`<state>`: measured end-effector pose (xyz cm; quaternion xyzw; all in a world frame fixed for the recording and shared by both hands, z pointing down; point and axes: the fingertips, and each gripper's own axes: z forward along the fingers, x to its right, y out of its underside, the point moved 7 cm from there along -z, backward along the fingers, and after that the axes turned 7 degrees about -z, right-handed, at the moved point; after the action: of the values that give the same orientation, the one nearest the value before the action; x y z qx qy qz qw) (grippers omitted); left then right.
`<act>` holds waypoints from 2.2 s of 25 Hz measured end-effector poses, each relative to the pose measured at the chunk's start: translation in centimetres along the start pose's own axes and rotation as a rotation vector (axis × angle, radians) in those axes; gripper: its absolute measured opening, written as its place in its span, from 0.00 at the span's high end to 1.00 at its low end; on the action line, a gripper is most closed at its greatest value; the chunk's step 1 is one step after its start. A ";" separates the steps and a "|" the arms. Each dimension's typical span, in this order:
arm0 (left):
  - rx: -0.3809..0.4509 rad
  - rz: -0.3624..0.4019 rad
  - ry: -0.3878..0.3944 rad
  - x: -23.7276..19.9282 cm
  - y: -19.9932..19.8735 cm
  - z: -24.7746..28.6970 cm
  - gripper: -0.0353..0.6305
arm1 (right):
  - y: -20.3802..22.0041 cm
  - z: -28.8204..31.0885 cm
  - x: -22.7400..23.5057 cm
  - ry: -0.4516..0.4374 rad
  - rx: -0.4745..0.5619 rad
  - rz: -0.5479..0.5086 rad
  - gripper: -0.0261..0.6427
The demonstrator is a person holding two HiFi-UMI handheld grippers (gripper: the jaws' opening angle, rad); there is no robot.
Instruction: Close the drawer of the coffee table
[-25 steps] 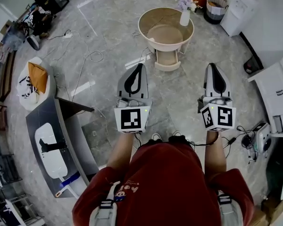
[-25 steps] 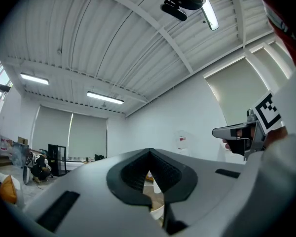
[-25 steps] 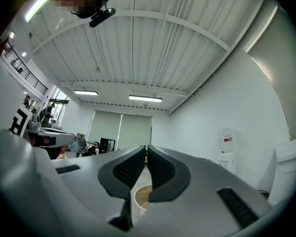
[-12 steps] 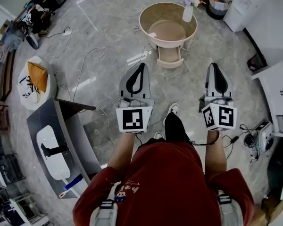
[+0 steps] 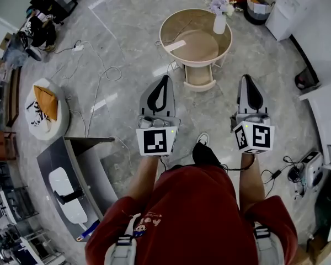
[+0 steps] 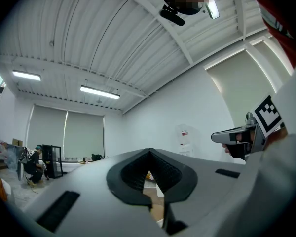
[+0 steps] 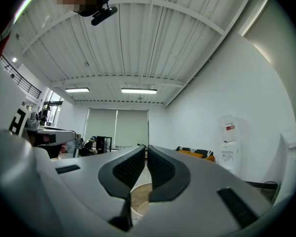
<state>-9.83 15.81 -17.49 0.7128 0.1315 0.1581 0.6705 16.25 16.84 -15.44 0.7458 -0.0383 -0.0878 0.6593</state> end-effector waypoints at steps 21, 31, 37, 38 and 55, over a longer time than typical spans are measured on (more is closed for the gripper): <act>-0.003 -0.015 0.044 -4.9 4.2 12.3 0.93 | 3.6 11.9 1.5 0.057 -0.009 -0.014 0.92; 0.015 -0.005 0.069 -7.6 6.2 13.0 0.93 | 5.8 13.4 -0.8 0.096 0.002 -0.015 0.92; 0.051 0.031 0.097 -8.0 11.6 15.7 0.93 | 12.0 14.4 -1.4 0.139 -0.012 -0.070 0.92; 0.047 0.027 0.097 -8.3 13.1 16.2 0.93 | 13.6 14.8 -1.9 0.141 -0.015 -0.085 0.92; -0.029 -0.048 0.071 -8.0 49.6 15.3 0.94 | 50.9 12.4 -7.7 0.102 -0.207 -0.067 0.92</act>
<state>-12.16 -4.67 30.79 0.6937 0.1701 0.1692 0.6792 9.41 -0.48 34.18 0.6782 0.0295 -0.0754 0.7304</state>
